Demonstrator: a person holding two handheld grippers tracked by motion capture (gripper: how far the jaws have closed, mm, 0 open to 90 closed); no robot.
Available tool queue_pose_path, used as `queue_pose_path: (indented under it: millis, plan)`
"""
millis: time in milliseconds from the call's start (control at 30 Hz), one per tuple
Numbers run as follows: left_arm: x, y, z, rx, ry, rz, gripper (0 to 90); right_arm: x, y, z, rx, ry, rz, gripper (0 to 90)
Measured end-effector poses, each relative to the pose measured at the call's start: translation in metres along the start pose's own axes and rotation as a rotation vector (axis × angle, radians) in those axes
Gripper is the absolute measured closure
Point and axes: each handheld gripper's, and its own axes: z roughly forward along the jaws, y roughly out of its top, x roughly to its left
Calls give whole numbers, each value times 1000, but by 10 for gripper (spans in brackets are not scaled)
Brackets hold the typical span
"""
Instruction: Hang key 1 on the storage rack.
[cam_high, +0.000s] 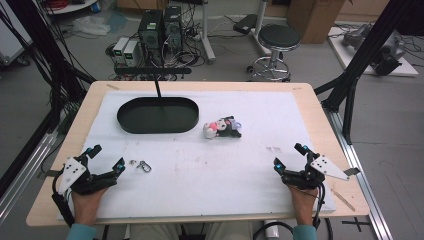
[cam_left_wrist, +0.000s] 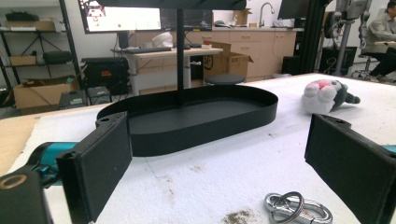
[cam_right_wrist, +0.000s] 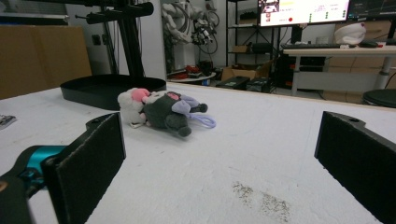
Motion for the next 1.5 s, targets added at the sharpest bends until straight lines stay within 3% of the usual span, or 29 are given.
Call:
queue_pose_path:
  millis: [567,800,1000,1067,1267,1500]
  plan:
    - [-1,0,-1,-7,-1,13,79,0,0,0,-1,11,-15,10]
    - [-1,0,-1,-10,-2,4,79,-2,1,0,-3,13,11,10]
    - [0,0,0,-2,-3,1,79,-5,2,2,28,28,35,10]
    - [0,0,0,-2,-2,1,79,-6,4,3,45,32,8,10]
    - [0,0,0,-1,-1,0,79,-9,20,3,61,58,1,10]
    - [0,0,0,1,-2,-1,79,-14,51,13,115,105,-53,10]
